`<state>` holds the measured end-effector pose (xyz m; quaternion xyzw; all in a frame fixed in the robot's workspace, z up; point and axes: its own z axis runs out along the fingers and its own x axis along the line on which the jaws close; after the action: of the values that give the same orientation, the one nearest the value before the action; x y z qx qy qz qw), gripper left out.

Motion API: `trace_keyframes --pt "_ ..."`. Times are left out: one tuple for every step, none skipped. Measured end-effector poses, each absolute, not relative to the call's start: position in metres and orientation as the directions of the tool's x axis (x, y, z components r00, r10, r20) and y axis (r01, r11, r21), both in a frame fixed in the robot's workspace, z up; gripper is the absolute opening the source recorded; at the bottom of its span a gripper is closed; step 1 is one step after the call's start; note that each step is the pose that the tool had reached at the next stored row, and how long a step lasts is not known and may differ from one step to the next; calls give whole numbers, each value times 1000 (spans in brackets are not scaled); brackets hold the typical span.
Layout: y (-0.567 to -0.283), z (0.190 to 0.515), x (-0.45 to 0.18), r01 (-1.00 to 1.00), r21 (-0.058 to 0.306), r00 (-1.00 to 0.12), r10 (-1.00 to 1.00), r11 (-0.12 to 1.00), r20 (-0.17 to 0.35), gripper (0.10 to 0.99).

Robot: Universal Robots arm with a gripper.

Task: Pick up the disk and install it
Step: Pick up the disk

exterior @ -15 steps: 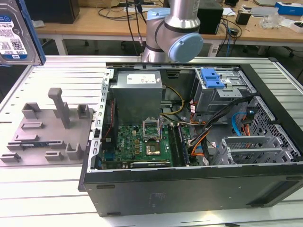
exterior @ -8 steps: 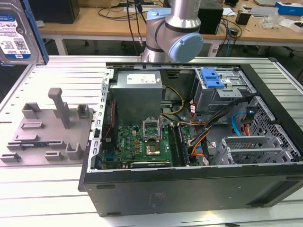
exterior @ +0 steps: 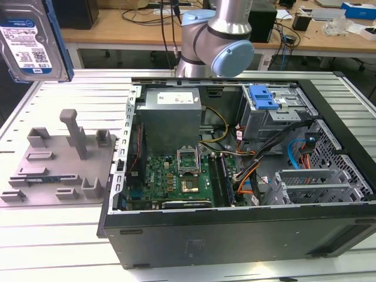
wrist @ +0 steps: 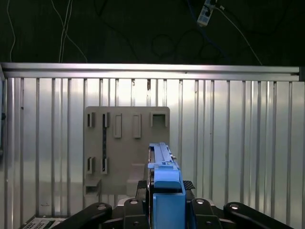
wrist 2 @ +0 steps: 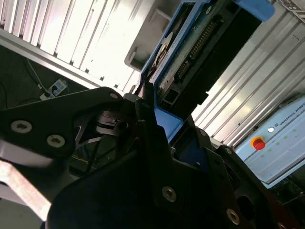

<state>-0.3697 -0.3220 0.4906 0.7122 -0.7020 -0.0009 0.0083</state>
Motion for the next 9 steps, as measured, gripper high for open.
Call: trace_keyframes --pt "-323 491 -366 -1000 13 14 -1000 -14 10 365" --pt "-324 491 -362 -1000 13 15 -1000 -14 11 365" --pt "-325 491 -359 -1000 13 15 -1000 -14 11 365" --pt "-326 491 -355 -1000 13 15 -1000 -15 10 365" --pt "-326 491 -353 -1000 13 15 -1000 -14 10 365" --pt "-327 491 -350 -1000 13 15 -1000 -14 11 365" --pt "-328 491 -347 -1000 13 14 -1000 -14 10 365" --pt "-330 491 -343 -1000 13 15 -1000 -14 10 365" --pt "-331 491 -338 -1000 14 15 -1000 -15 10 365"
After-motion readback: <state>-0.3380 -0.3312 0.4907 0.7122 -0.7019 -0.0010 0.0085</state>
